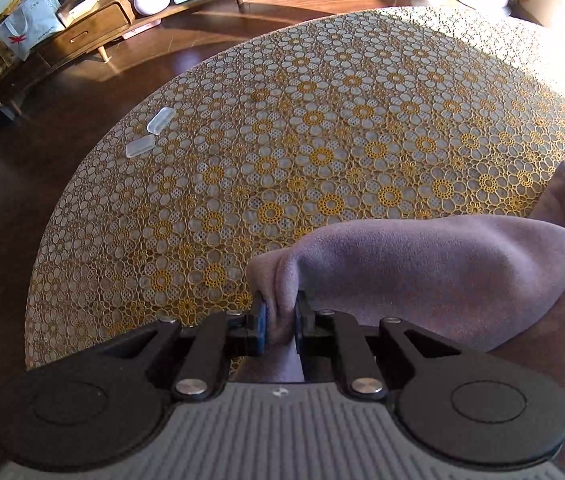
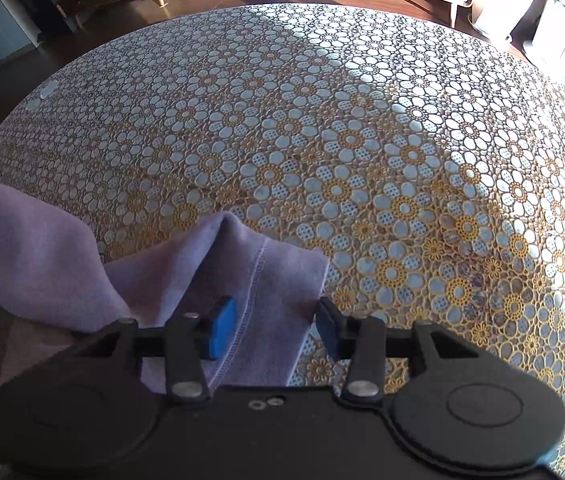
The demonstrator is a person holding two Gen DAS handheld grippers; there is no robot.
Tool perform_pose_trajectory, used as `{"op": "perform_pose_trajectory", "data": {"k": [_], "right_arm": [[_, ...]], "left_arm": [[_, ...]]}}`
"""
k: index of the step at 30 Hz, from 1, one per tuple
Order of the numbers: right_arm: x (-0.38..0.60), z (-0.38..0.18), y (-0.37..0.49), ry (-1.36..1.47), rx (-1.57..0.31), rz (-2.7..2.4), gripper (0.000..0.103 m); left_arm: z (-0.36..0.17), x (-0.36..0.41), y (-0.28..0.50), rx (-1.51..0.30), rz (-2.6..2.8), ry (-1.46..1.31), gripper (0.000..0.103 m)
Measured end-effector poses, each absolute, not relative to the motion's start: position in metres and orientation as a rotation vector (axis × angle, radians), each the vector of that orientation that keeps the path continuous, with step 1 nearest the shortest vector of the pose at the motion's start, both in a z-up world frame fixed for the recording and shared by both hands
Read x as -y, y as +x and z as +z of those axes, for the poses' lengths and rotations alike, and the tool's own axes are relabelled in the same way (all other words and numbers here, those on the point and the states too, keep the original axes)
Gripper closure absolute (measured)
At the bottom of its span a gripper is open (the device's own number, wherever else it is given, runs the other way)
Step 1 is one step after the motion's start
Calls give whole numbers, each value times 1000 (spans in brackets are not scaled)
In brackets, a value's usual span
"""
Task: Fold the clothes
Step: 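Lay the sweatshirt on the table, open right gripper while left gripper keeps holding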
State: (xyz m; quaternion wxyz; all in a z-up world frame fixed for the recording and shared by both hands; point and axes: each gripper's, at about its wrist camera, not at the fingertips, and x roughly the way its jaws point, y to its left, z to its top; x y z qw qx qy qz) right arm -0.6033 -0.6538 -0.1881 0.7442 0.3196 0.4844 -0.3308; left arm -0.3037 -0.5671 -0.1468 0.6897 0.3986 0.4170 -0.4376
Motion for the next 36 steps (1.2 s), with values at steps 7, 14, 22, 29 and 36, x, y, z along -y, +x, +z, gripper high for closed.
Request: {"op": "perform_pose_trajectory", "data": {"k": [7, 14, 22, 29, 36], "right_arm": [[652, -163, -615, 639, -999, -735, 0], [677, -130, -652, 571, -950, -849, 0], [717, -153, -718, 561, -1036, -1021, 0], [722, -171, -711, 653, -1037, -985, 0], [721, -162, -719, 708, -1009, -972, 0]], "left_arm": [[-136, 573, -306, -897, -943, 862, 91], [-113, 621, -319, -827, -1007, 844, 91], [-141, 705, -345, -815, -1106, 920, 91], [-154, 716, -336, -899, -1175, 960, 81], [-134, 640, -321, -905, -1179, 1018, 31]]}}
